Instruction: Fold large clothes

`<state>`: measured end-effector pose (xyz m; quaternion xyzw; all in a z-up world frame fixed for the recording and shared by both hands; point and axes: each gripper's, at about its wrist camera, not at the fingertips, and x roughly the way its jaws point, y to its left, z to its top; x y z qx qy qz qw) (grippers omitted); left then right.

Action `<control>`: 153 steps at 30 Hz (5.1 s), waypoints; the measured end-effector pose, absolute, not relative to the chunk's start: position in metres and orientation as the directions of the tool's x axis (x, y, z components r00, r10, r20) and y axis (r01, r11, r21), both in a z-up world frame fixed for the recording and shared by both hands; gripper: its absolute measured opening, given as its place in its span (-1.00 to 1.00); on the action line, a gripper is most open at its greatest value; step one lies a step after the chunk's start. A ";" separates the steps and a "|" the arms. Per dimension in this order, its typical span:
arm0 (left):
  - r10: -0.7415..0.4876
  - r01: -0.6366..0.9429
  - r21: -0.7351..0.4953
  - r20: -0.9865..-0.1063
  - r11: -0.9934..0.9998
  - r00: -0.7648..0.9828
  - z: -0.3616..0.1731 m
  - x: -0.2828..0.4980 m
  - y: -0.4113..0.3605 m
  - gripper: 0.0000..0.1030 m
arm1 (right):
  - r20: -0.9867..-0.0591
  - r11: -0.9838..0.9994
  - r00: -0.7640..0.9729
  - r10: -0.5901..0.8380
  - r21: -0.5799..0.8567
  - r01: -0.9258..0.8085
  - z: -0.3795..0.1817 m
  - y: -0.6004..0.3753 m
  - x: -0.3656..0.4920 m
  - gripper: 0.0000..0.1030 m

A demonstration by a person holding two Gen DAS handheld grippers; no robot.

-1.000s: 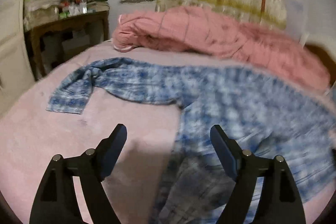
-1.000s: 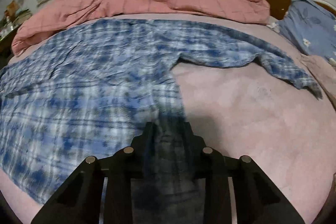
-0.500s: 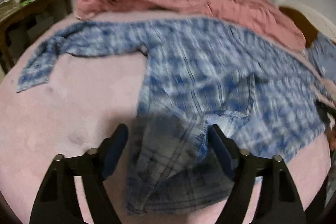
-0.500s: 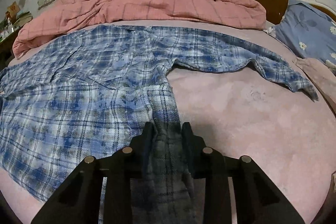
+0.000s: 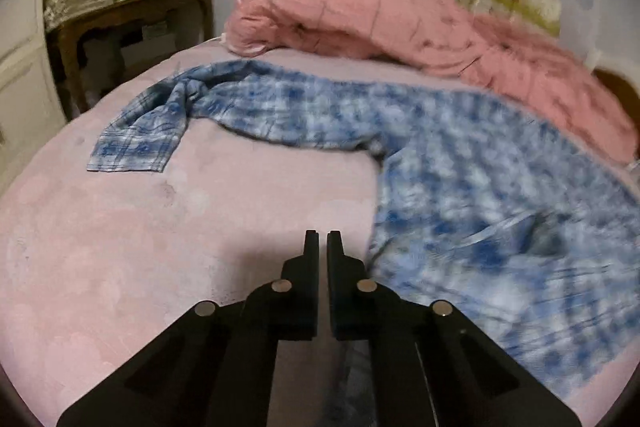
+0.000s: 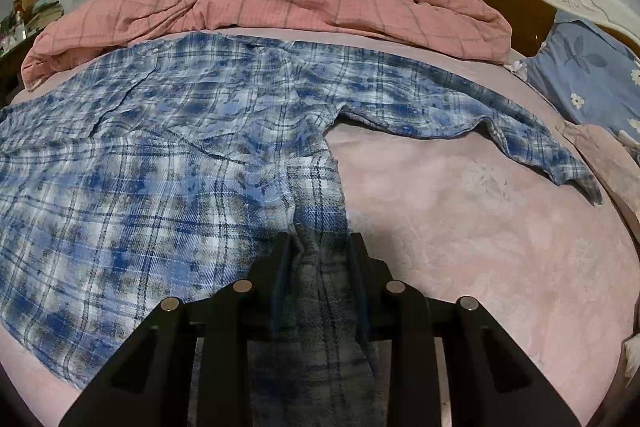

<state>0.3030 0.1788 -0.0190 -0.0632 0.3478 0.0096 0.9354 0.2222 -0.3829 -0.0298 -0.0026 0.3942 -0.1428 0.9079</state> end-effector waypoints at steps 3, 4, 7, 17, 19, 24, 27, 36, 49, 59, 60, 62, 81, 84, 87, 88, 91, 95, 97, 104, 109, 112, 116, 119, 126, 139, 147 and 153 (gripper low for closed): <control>-0.098 0.002 -0.159 -0.601 0.987 0.793 -0.003 0.286 0.177 0.13 | -0.712 0.961 0.656 -0.250 -0.101 0.257 -0.028 -0.385 0.221 -0.42; -0.134 0.038 -0.175 -0.581 0.984 0.803 0.002 0.277 0.173 0.19 | -0.711 0.961 0.658 -0.249 -0.099 0.257 -0.028 -0.385 0.221 -0.42; -0.288 0.190 -0.226 -0.575 0.955 0.766 0.011 0.260 0.153 0.19 | -0.706 0.963 0.663 -0.247 -0.101 0.251 -0.027 -0.384 0.220 -0.42; -0.065 0.146 0.046 -0.736 0.988 0.673 -0.033 0.294 0.097 -0.11 | -0.711 0.963 0.657 -0.251 -0.112 0.246 -0.028 -0.383 0.222 -0.42; 0.004 0.098 0.102 -0.712 0.990 0.703 -0.033 0.302 0.105 -0.11 | -0.711 0.962 0.656 -0.253 -0.114 0.247 -0.029 -0.383 0.222 -0.42; -0.006 0.015 0.005 -0.743 1.000 0.670 -0.039 0.316 0.141 -0.18 | -0.717 0.963 0.651 -0.248 -0.113 0.243 -0.031 -0.385 0.224 -0.42; -0.045 0.048 -0.015 -0.698 0.999 0.715 -0.025 0.297 0.141 -0.17 | -0.701 0.967 0.674 -0.232 -0.094 0.235 -0.028 -0.385 0.221 -0.42; -0.221 0.286 0.004 -0.625 0.958 0.748 0.006 0.211 0.087 0.27 | -0.529 0.998 0.846 -0.061 -0.006 0.068 0.010 -0.346 0.155 0.46; -0.006 0.286 0.276 -0.710 0.918 0.704 -0.046 0.217 0.042 0.76 | -0.711 0.978 0.688 -0.146 -0.208 -0.008 -0.043 -0.288 0.146 0.67; 0.105 0.118 0.259 -0.706 0.959 0.700 -0.050 0.251 0.076 -0.61 | -0.694 0.948 0.649 -0.312 -0.276 0.160 -0.049 -0.327 0.166 -0.47; 0.111 0.114 0.266 -0.703 0.957 0.703 -0.051 0.250 0.076 -0.77 | -0.696 0.951 0.650 -0.304 -0.261 0.165 -0.047 -0.329 0.165 -0.68; 0.133 0.101 0.294 -0.678 0.950 0.723 -0.050 0.243 0.073 -0.95 | -0.687 0.958 0.668 -0.286 -0.230 0.173 -0.044 -0.334 0.163 -0.85; 0.042 0.106 0.201 -0.617 0.974 0.786 -0.026 0.184 0.097 0.03 | -0.650 0.977 0.734 -0.197 -0.073 0.198 -0.032 -0.351 0.102 -0.91; 0.029 0.116 0.187 -0.630 0.975 0.776 -0.027 0.189 0.103 0.03 | -0.658 0.978 0.727 -0.197 -0.087 0.188 -0.033 -0.351 0.106 -0.91; 0.024 0.132 0.194 -0.642 0.972 0.766 -0.033 0.196 0.104 0.04 | -0.670 0.979 0.715 -0.200 -0.112 0.169 -0.035 -0.350 0.107 -0.90; 0.040 0.110 0.187 -0.652 0.976 0.757 -0.035 0.200 0.107 0.02 | -0.674 0.980 0.711 -0.198 -0.111 0.168 -0.036 -0.349 0.107 -0.89; 0.026 0.103 0.154 -0.665 0.983 0.747 -0.037 0.204 0.110 -0.33 | -0.678 0.980 0.709 -0.197 -0.106 0.171 -0.037 -0.350 0.108 -0.89; -0.020 0.121 0.109 -0.654 0.987 0.756 -0.030 0.204 0.107 -0.88 | -0.667 0.980 0.722 -0.184 -0.069 0.186 -0.033 -0.355 0.107 -0.80; -0.010 0.111 0.116 -0.645 0.987 0.764 -0.025 0.202 0.104 -0.90 | -0.635 0.975 0.741 -0.218 -0.102 0.199 -0.030 -0.352 0.102 -0.46; -0.041 0.094 0.044 -0.666 0.995 0.745 -0.014 0.210 0.109 -0.92 | -0.666 0.980 0.719 -0.197 -0.146 0.133 -0.032 -0.352 0.115 -0.91; -0.064 0.095 0.010 -0.670 0.995 0.740 0.011 0.219 0.109 -0.92 | -0.662 0.994 0.743 -0.098 -0.032 0.102 -0.008 -0.363 0.120 -0.92; -0.051 0.088 0.018 -0.689 0.996 0.723 0.024 0.236 0.105 -0.92 | -0.688 0.997 0.725 -0.029 0.028 0.066 0.011 -0.371 0.137 -0.92; -0.033 0.067 0.020 -0.710 0.998 0.704 0.034 0.273 0.105 -0.92 | -0.712 0.998 0.701 -0.039 0.008 0.064 0.032 -0.378 0.174 -0.92; -0.040 0.056 -0.001 -0.719 0.998 0.694 0.036 0.303 0.104 -0.92 | -0.713 0.997 0.699 -0.058 -0.004 0.080 0.039 -0.381 0.197 -0.92; -0.080 0.030 -0.079 -0.768 0.996 0.636 0.014 0.375 0.102 -0.92 | -0.737 0.993 0.671 -0.078 0.001 0.116 0.032 -0.392 0.272 -0.92; -0.133 0.067 -0.115 -0.822 0.991 0.554 -0.005 0.436 0.100 -0.92 | -0.731 0.994 0.677 -0.088 -0.022 0.105 0.006 -0.399 0.343 -0.92; -0.114 0.029 -0.120 -0.803 0.992 0.584 -0.032 0.448 0.100 -0.66 | -0.757 0.991 0.643 -0.113 -0.040 0.127 -0.012 -0.400 0.369 -0.90; 0.048 -0.038 0.031 -0.755 0.999 0.654 -0.025 0.440 0.102 0.58 | -0.657 0.976 0.730 -0.186 -0.036 0.216 0.002 -0.411 0.359 0.52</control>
